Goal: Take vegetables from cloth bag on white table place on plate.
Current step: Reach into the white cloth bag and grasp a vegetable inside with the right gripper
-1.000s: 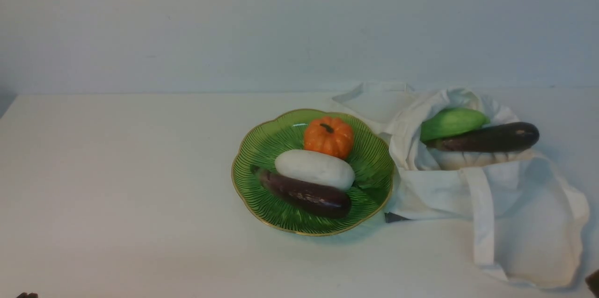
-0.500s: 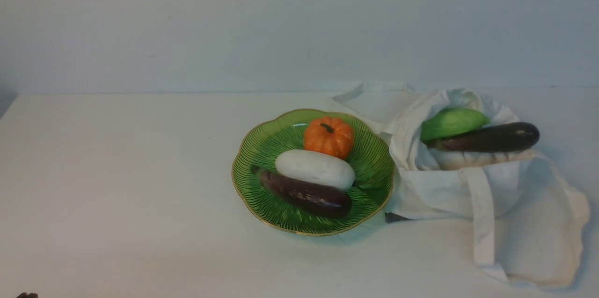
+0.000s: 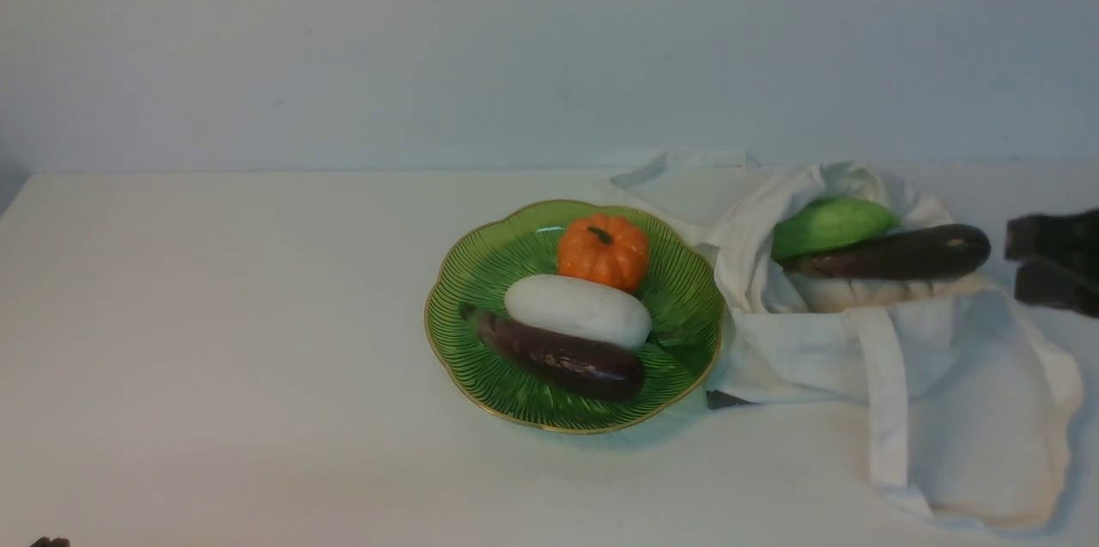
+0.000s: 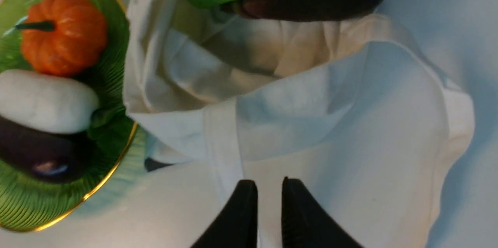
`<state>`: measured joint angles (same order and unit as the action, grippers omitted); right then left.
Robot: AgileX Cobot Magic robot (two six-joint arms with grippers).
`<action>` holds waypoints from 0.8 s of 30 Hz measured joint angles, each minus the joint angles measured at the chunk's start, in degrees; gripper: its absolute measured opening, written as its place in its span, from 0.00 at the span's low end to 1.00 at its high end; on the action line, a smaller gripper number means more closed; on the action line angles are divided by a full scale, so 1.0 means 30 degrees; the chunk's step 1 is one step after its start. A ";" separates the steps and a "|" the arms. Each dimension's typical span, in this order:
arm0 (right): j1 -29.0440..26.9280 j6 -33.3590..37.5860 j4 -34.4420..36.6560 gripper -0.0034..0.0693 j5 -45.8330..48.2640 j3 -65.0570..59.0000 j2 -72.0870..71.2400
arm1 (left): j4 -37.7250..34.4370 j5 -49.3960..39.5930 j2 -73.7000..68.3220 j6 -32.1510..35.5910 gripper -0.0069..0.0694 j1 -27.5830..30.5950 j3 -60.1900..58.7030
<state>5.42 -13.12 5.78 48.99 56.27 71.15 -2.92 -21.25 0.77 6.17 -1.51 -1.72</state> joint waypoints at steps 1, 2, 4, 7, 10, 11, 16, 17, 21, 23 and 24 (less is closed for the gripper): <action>0.0000 -0.0280 -0.0390 0.23 0.0000 0.0505 0.0895 | 0.0000 0.0000 0.0000 0.0000 0.08 0.0000 0.0000; 0.0000 -0.0499 -0.0972 0.27 0.0000 0.1238 0.1902 | 0.0000 0.0000 0.0000 0.0000 0.08 0.0000 0.0000; 0.0000 -0.0830 -0.1927 0.37 -0.0015 0.2244 0.3301 | 0.0000 0.0000 0.0000 0.0000 0.08 0.0000 0.0000; 0.0000 -0.1216 -0.3038 0.50 -0.0138 0.3416 0.5079 | 0.0000 0.0000 0.0000 0.0000 0.08 0.0000 0.0000; 0.0000 -0.1968 -0.4104 0.70 -0.0657 0.4400 0.6894 | 0.0000 0.0000 0.0000 0.0000 0.08 0.0000 0.0000; 0.0000 -0.2278 -0.4489 0.75 -0.0931 0.4591 0.7382 | 0.0000 0.0000 0.0000 0.0000 0.08 0.0000 0.0000; 0.0000 -0.4290 -0.7001 0.89 -0.2108 0.5221 0.9383 | 0.0000 0.0000 0.0000 0.0000 0.08 0.0000 0.0000; 0.0000 -0.4657 -0.7475 0.90 -0.2237 0.5343 0.9812 | 0.0000 0.0000 0.0000 0.0000 0.08 0.0000 0.0000; 0.0000 -0.5076 -0.8323 0.90 -0.2808 0.5644 1.0870 | 0.0000 0.0000 0.0000 0.0000 0.08 0.0000 0.0000; 0.0000 -0.5098 -0.8437 0.88 -0.3202 0.5670 1.1293 | 0.0000 0.0000 0.0000 0.0000 0.08 0.0000 0.0000; 0.0000 -0.5098 -0.8480 0.87 -0.3377 0.5670 1.1484 | 0.0000 0.0000 0.0000 0.0000 0.08 0.0000 0.0000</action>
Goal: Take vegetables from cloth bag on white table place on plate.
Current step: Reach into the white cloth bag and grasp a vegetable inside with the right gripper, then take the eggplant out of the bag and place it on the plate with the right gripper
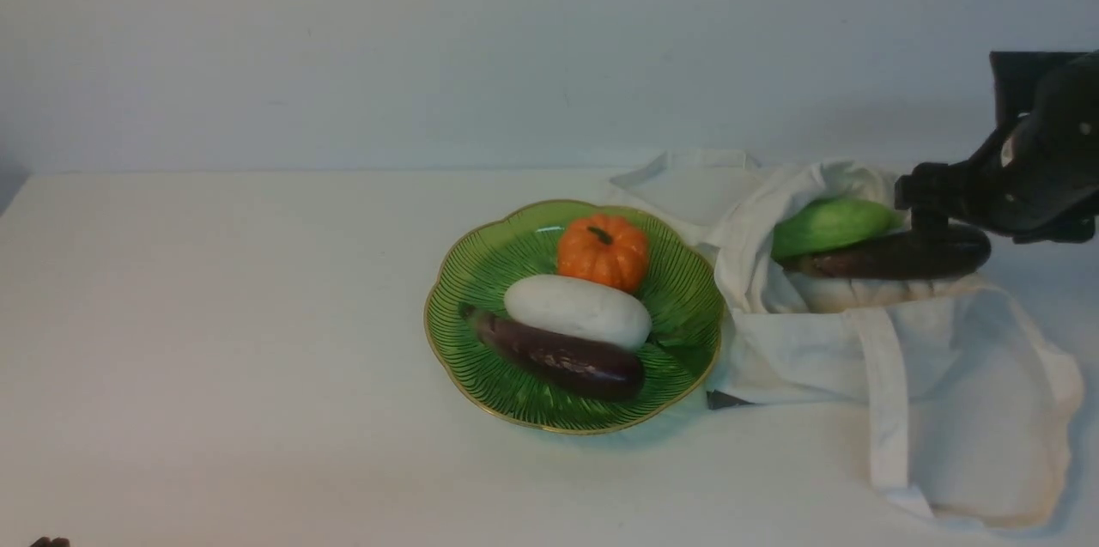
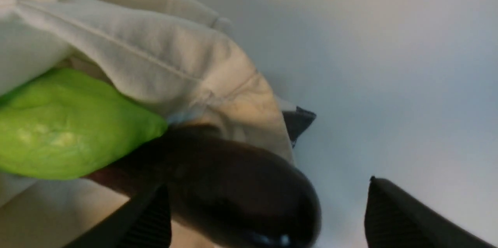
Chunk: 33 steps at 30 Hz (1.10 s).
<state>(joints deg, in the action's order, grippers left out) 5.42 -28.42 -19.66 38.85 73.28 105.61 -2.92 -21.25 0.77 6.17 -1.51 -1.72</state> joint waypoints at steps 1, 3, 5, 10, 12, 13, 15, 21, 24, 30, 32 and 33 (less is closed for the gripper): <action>0.0000 0.0000 0.0000 0.85 -0.0174 0.0000 0.0224 | 0.0000 0.0000 0.0000 0.0000 0.08 0.0000 0.0000; 0.0000 0.0000 -0.0017 0.81 -0.0482 0.0000 0.0546 | 0.0000 0.0000 0.0000 0.0000 0.08 0.0000 0.0000; 0.0000 0.0000 -0.0017 0.75 -0.0660 0.0000 0.0707 | 0.0000 0.0000 0.0000 0.0000 0.08 0.0000 0.0000; 0.0000 0.0000 -0.0017 0.66 -0.0716 0.0035 0.0731 | 0.0000 0.0000 0.0000 0.0000 0.08 0.0000 0.0000; 0.0000 0.0018 -0.0017 0.66 -0.0716 0.0052 0.0731 | 0.0000 0.0000 0.0000 0.0000 0.08 0.0000 0.0000; 0.0000 0.0081 -0.0017 0.66 -0.0695 0.0069 0.0731 | 0.0000 0.0000 0.0000 0.0000 0.08 0.0000 0.0000; 0.0000 0.0452 -0.0017 0.66 -0.0600 0.0084 0.0731 | 0.0000 0.0000 0.0000 0.0000 0.08 0.0000 0.0000; 0.0000 0.1539 0.0017 0.66 -0.0026 0.0161 0.0694 | 0.0000 0.0000 0.0000 0.0000 0.08 0.0000 0.0000; 0.0000 0.1961 -0.0001 0.66 0.0339 0.0161 0.0475 | 0.0000 0.0000 0.0000 0.0000 0.08 0.0000 0.0000; 0.0000 0.2443 -0.0660 0.65 0.1810 0.0144 -0.1215 | 0.0000 0.0000 0.0000 0.0000 0.08 0.0000 0.0000; 0.0000 0.2466 -0.0861 0.65 0.2240 0.0144 -0.1900 | 0.0000 0.0000 0.0000 0.0000 0.08 0.0000 0.0000; 0.0000 0.2466 -0.0943 0.65 0.2647 0.0144 -0.2531 | 0.0000 0.0000 0.0000 0.0000 0.08 0.0000 0.0000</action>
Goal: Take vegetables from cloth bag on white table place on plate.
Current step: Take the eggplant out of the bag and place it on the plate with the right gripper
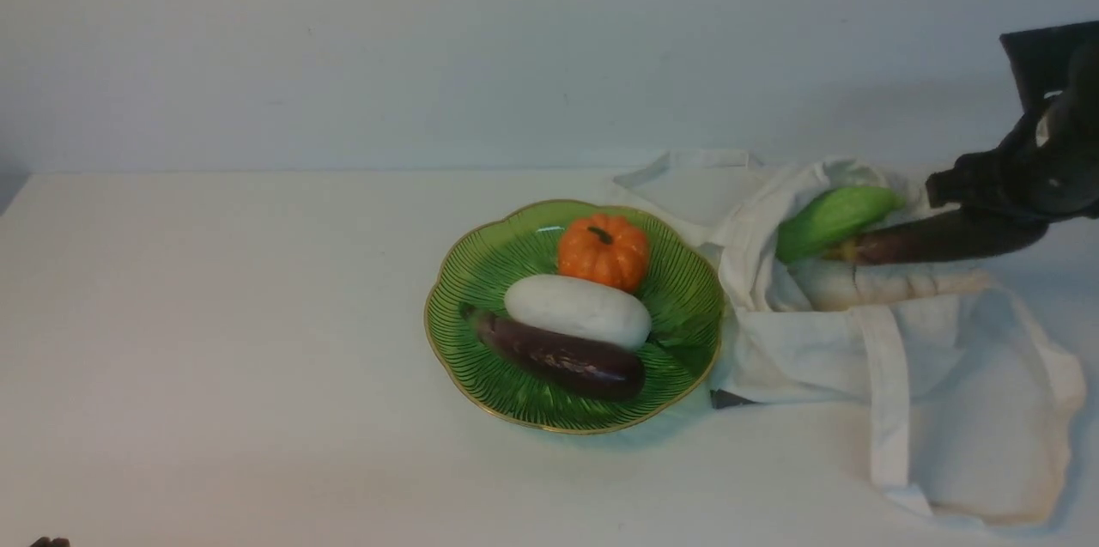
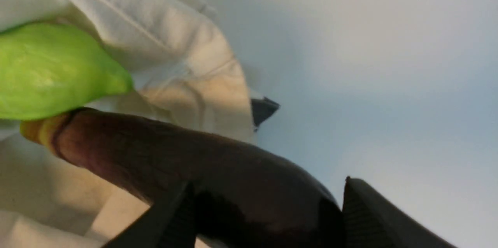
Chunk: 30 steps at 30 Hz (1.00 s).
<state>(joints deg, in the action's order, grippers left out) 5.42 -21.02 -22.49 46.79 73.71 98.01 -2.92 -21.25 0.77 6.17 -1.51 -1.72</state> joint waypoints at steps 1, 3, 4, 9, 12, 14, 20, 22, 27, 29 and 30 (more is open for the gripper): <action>0.0000 0.0018 -0.0042 0.65 0.0240 0.0000 -0.0407 | 0.0000 0.0000 0.0000 0.0000 0.08 0.0000 0.0000; 0.0000 0.0034 -0.0064 0.65 0.0679 0.0000 -0.1175 | 0.0000 0.0000 0.0000 0.0000 0.08 0.0000 0.0000; 0.0000 0.0034 -0.0064 0.65 0.0867 0.0000 -0.1626 | 0.0000 0.0000 0.0000 0.0000 0.08 0.0000 0.0000; 0.0000 0.0054 0.0314 0.65 0.2341 0.0000 -0.4177 | 0.0000 0.0000 0.0000 0.0000 0.08 0.0000 0.0000; 0.0000 0.0054 0.1159 0.65 0.2817 0.0000 -0.5448 | 0.0000 0.0000 0.0000 0.0000 0.08 0.0000 0.0000; 0.0000 0.0054 0.2191 0.65 0.2844 0.0000 -0.6183 | 0.0000 0.0000 0.0000 0.0000 0.08 0.0000 0.0000; 0.2025 0.1046 0.6864 0.65 0.2537 0.0000 -0.6553 | 0.0000 0.0000 0.0000 0.0000 0.08 0.0000 0.0000; 0.2734 0.1026 0.7496 0.65 0.2167 0.0000 -0.6154 | 0.0000 0.0000 0.0000 0.0000 0.08 0.0000 0.0000; 0.5807 -0.0993 0.8581 0.65 -0.0719 0.0000 -0.3385 | 0.0000 0.0000 0.0000 0.0000 0.08 0.0000 0.0000; 0.6555 -0.1677 0.8581 0.65 -0.1734 0.0000 -0.2462 | 0.0000 0.0000 0.0000 0.0000 0.08 0.0000 0.0000; 0.7207 -0.2294 0.8539 0.65 -0.2739 0.0000 -0.1516 | 0.0000 0.0000 0.0000 0.0000 0.08 0.0000 0.0000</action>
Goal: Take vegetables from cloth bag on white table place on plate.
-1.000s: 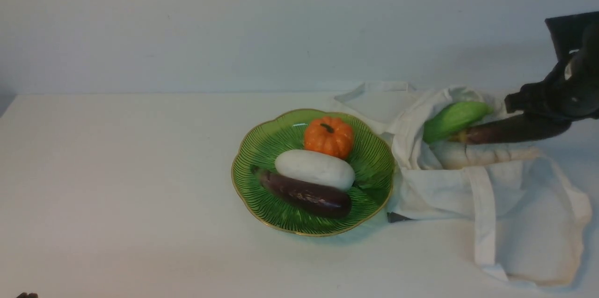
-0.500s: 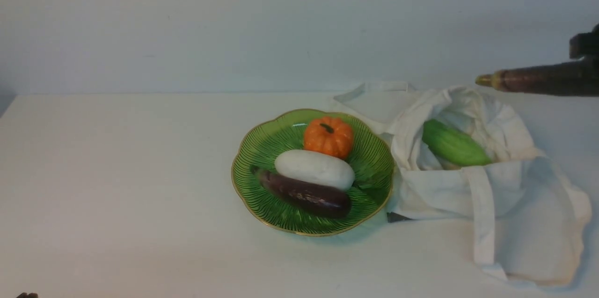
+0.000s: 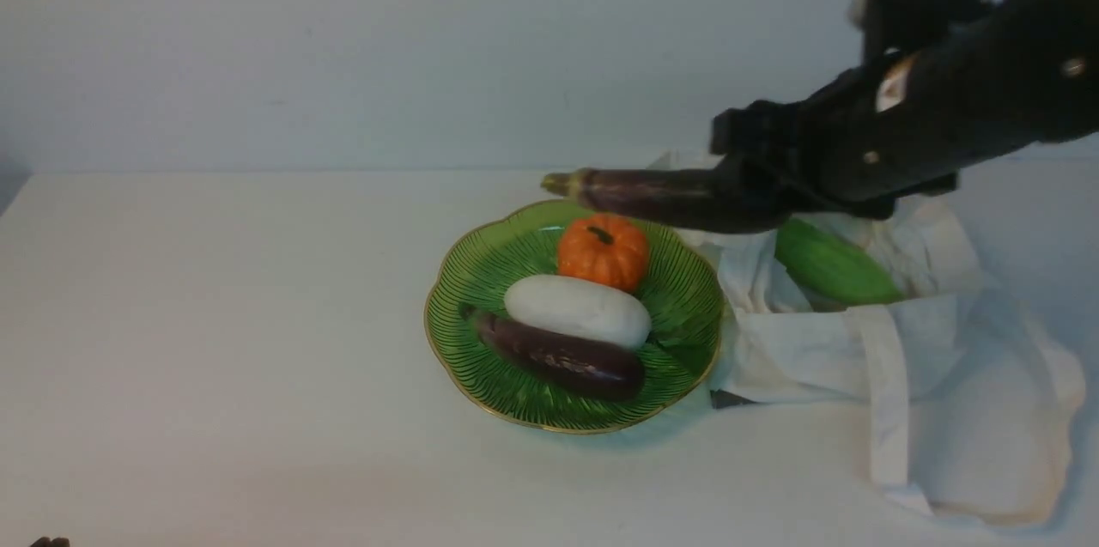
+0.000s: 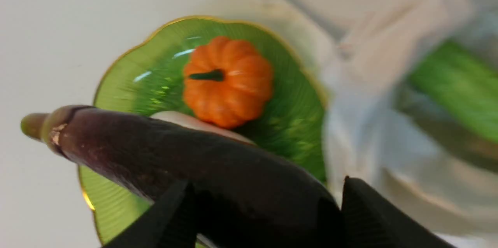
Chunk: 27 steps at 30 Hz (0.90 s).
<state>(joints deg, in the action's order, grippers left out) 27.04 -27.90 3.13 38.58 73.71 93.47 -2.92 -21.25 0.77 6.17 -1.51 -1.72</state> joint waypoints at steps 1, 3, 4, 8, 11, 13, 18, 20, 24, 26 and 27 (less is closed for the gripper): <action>0.0480 -0.0345 -0.0039 0.64 -0.0694 0.0000 0.0802 | 0.0000 0.0000 0.0000 0.0000 0.08 0.0000 0.0000; 0.1049 -0.0867 -0.0039 0.64 -0.1975 0.0000 0.1953 | 0.0000 0.0000 0.0000 0.0000 0.08 0.0000 0.0000; 0.1280 -0.1046 -0.0057 0.64 -0.2405 0.0000 0.2546 | 0.0000 0.0000 0.0000 0.0000 0.08 0.0000 0.0000; 0.1807 -0.1227 -0.0008 0.64 -0.3618 0.0000 0.4536 | 0.0000 0.0000 0.0000 0.0000 0.08 0.0000 0.0000; 0.1867 -0.1227 0.0399 0.64 -0.3799 -0.0036 0.4945 | 0.0000 0.0000 0.0000 0.0000 0.08 0.0000 0.0000; 0.1867 -0.0997 0.0548 0.65 -0.3771 -0.0009 0.4945 | 0.0000 0.0000 0.0000 0.0000 0.08 0.0000 0.0000; 0.1881 0.0065 0.0608 0.82 -0.2871 0.0729 0.4863 | 0.0000 0.0000 0.0000 0.0000 0.08 0.0000 0.0000; 0.1881 0.0113 0.0608 0.86 -0.2430 0.1054 0.4789 | 0.0000 0.0000 0.0000 0.0000 0.08 0.0000 0.0000; 0.1904 0.0872 0.0055 0.95 0.0142 0.3148 0.4191 | 0.0000 0.0000 0.0000 0.0000 0.08 0.0000 0.0000; 0.1904 0.2423 -0.0662 0.95 0.2547 0.5175 0.3751 | 0.0000 0.0000 0.0000 0.0000 0.08 0.0000 0.0000; 0.1904 0.3139 -0.1043 0.93 0.3900 0.6355 0.3513 | 0.0000 0.0000 0.0000 0.0000 0.08 0.0000 0.0000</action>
<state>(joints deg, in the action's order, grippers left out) 32.75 -18.49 0.00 50.28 92.78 104.00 -2.92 -21.25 0.77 6.17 -1.51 -1.72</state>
